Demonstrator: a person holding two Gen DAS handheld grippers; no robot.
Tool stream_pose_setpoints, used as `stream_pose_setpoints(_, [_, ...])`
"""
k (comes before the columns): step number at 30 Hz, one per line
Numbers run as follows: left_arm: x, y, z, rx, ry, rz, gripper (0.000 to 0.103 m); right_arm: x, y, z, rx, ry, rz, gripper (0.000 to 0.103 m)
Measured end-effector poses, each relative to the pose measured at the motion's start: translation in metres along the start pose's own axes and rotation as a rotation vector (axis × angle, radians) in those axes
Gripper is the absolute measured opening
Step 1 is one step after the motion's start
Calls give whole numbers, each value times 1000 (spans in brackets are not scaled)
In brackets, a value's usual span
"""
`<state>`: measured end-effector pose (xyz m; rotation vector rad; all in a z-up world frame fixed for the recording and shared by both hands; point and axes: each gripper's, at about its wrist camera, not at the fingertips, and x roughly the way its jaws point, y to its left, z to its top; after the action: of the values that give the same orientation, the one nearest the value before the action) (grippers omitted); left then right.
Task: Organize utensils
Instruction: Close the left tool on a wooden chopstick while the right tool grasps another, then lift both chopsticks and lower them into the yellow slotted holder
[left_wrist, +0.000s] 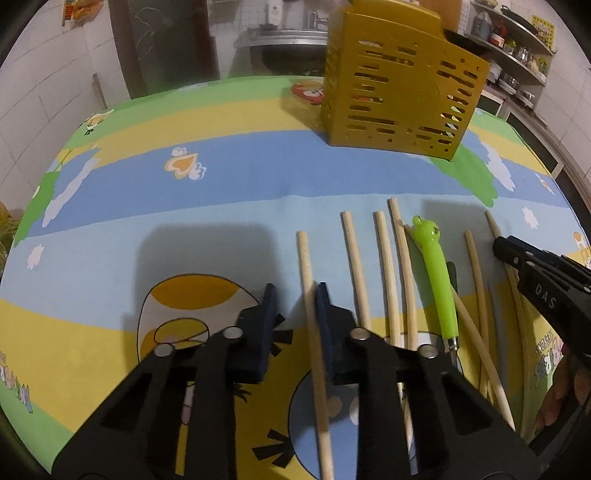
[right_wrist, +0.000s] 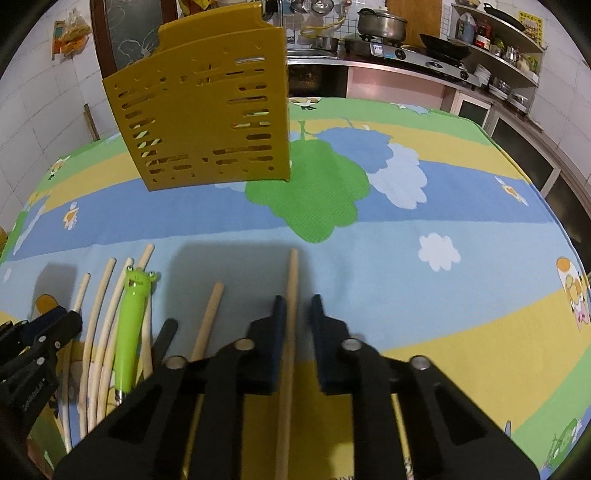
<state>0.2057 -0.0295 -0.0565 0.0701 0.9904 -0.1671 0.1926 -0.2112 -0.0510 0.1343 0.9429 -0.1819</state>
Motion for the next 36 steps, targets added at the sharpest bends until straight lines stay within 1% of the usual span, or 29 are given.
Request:
stream_pose_setpoints(2, [1, 3, 2, -18, 5, -8, 7, 2, 1, 3, 2, 4, 2, 7])
stream_pose_setpoints(4, [0, 8, 4, -47, 9, -36, 5, -2, -1, 3, 20, -7, 17, 6])
stream_pose_setpoints(6, [-3, 13, 3, -66, -3, -46, 5, -10, -4, 1, 32, -46, 36, 6])
stream_pose_setpoints(8, [-10, 15, 1, -73, -42, -22, 5, -23, -8, -2, 52, -90, 58, 6])
stream_pose_setpoints(10, [-25, 18, -2, -79, -101, -26, 5, -38, -11, -4, 70, -140, 88, 6])
stream_pose_setpoints(12, [-41, 22, -4, -90, -158, -36, 5, -57, -11, -6, 65, -208, 94, 6])
stream_pose_setpoints(15, [-68, 25, -7, -96, -252, -21, 5, -84, -12, -8, 56, -306, 103, 6])
stream_pose_setpoints(17, [-86, 27, -11, -96, -314, -13, 5, -97, -13, -10, 57, -355, 105, 6])
stream_pose_setpoints(21, [-110, 28, -16, -97, -401, -6, 5, -121, -16, -14, 55, -452, 113, 6])
stream_pose_setpoints(24, [-121, 29, -22, -99, -441, -4, 5, -130, -17, -16, 51, -486, 123, 6])
stream_pose_setpoints(29, [-133, 30, -34, -104, -483, 4, 5, -143, -18, -23, 46, -540, 126, 6])
stream_pose_setpoints(32, [-139, 33, -40, -108, -508, -3, 5, -147, -18, -26, 39, -554, 130, 6])
stream_pose_setpoints(36, [-142, 38, -45, -116, -526, -5, 5, -154, -18, -37, 29, -590, 118, 6])
